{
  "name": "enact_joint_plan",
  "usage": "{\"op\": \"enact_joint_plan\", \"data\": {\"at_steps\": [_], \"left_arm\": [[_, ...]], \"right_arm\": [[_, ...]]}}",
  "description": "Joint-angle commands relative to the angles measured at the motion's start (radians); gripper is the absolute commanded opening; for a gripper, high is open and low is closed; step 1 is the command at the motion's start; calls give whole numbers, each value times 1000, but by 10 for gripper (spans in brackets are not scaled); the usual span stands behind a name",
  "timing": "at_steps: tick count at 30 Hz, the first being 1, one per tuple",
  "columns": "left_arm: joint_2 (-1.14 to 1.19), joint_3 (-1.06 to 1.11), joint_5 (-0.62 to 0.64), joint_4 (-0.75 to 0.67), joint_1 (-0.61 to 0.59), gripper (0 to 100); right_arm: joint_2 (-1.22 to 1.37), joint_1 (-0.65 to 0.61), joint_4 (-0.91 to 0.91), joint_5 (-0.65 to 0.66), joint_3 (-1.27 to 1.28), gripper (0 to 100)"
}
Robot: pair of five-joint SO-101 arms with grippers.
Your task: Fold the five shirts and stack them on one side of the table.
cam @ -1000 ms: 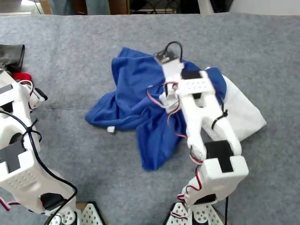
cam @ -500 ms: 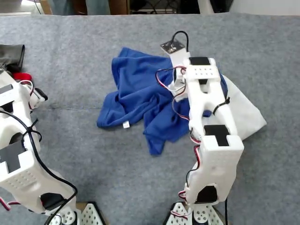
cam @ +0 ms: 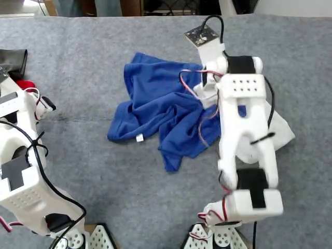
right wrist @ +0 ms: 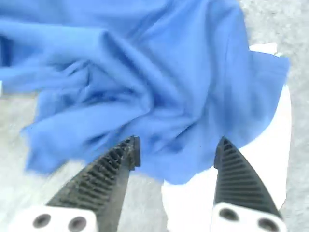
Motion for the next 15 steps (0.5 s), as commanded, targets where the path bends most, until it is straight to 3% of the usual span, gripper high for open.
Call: {"op": "enact_joint_plan", "data": {"at_steps": [1, 6, 11, 15], "left_arm": [[-5, -48, -11, -2, 13, 252], [-5, -48, -11, -2, 13, 252], [-5, -48, -11, -2, 15, 252], [-5, -48, -11, -2, 15, 252]], "right_arm": [[-140, -123, 55, 18, 143, 261], [-334, -293, -80, -106, 453, 257], [-432, -387, -239, -184, 670, 75], [-443, -494, -272, -178, 727, 56]]}}
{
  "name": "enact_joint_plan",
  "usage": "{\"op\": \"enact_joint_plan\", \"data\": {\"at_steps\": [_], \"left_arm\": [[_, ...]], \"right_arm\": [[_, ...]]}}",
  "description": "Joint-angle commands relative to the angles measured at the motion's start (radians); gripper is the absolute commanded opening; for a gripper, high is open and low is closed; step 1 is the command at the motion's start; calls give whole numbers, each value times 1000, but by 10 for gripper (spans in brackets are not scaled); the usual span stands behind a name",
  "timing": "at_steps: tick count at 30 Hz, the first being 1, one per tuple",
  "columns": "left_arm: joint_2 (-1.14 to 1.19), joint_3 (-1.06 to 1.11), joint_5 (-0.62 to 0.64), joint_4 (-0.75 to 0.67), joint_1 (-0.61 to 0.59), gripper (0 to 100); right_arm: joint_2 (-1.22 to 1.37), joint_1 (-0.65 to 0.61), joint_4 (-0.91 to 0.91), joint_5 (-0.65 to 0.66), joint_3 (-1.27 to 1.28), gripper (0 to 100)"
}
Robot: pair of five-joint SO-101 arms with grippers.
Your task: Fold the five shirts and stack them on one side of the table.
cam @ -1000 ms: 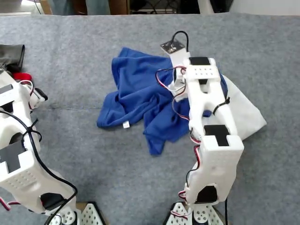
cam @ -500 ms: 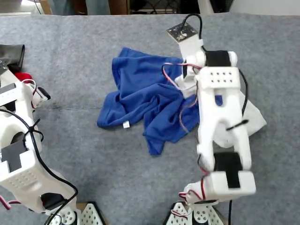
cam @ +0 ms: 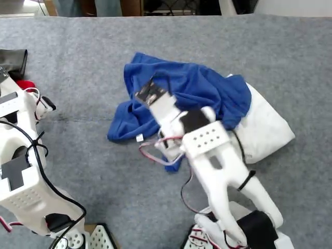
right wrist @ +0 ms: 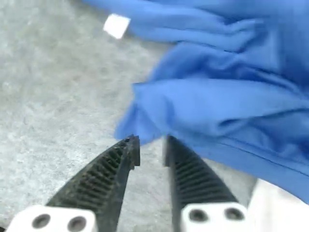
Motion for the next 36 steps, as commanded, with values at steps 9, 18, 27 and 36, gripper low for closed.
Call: {"op": "enact_joint_plan", "data": {"at_steps": [9, 18, 27, 36], "left_arm": [[-5, -45, -25, 0, 15, 252], [-5, -42, -37, -2, 13, 252], [-5, -45, -37, -2, 13, 252], [-5, -38, -38, -34, 15, 252]], "right_arm": [[-31, -204, -120, -107, 76, 53], [58, -100, -124, -110, 67, 53], [278, -137, -101, -183, -90, 53], [291, -183, -69, -203, -87, 57]]}}
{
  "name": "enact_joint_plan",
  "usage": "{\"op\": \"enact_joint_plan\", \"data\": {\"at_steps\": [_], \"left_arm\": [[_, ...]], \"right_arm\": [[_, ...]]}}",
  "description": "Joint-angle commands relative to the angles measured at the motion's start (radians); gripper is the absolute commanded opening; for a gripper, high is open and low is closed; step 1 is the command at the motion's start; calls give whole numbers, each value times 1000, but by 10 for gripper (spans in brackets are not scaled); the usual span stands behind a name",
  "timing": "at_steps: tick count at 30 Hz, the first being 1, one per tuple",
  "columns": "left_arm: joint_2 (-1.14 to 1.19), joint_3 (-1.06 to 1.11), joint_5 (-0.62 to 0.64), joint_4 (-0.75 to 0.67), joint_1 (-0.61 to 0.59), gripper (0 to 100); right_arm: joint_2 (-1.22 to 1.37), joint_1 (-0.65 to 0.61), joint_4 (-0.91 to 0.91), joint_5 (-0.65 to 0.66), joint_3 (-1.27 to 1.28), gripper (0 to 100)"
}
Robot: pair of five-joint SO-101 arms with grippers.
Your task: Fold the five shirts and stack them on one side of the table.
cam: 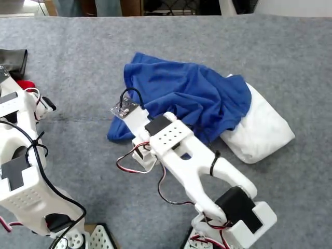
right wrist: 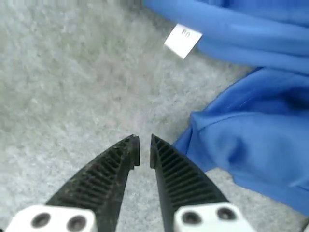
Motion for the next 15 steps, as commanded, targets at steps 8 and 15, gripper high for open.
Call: {"op": "enact_joint_plan", "data": {"at_steps": [8, 15], "left_arm": [[-5, -38, -11, -38, 42, 252], [29, -48, -11, -35, 45, 252]], "right_arm": [[-10, -11, 112, 77, -8, 136], [-12, -15, 143, 157, 53, 226]]}}
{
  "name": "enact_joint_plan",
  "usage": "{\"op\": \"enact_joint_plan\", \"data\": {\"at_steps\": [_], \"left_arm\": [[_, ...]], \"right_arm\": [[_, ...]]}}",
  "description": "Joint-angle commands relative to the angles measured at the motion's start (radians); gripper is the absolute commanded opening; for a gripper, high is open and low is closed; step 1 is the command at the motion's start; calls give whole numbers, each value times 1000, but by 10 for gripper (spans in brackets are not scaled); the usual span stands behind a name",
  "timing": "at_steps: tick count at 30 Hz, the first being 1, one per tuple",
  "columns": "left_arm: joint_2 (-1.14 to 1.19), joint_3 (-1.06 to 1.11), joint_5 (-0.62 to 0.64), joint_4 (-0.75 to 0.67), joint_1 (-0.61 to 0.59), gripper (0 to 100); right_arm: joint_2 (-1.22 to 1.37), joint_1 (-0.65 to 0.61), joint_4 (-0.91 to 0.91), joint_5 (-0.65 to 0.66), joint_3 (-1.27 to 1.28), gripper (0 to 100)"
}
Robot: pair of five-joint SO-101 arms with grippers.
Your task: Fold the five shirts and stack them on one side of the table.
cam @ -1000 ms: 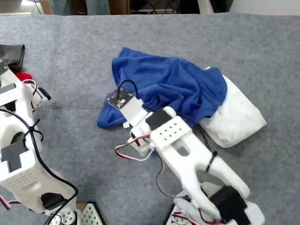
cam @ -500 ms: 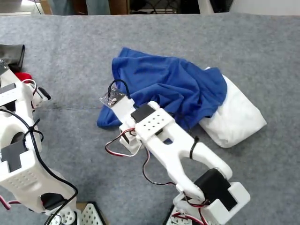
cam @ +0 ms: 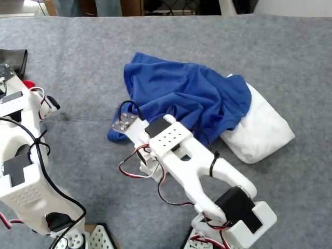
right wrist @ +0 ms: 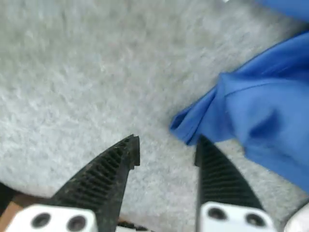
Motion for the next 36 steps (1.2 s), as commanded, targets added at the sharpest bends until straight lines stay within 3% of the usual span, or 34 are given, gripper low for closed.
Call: {"op": "enact_joint_plan", "data": {"at_steps": [1, 12, 19, 27, 36], "left_arm": [[-5, -48, -6, -11, 15, 252], [-5, -48, -6, -12, 15, 252], [-5, -48, -6, -12, 15, 252], [-5, -48, -6, -12, 15, 252], [-5, -48, -6, -11, 15, 252]], "right_arm": [[-13, -14, 3, 15, 12, 226], [-68, -15, -87, 15, 111, 226], [-188, -123, -157, 15, 191, 226], [-133, -41, -193, 15, 209, 226], [-125, -34, -199, 15, 213, 226]]}}
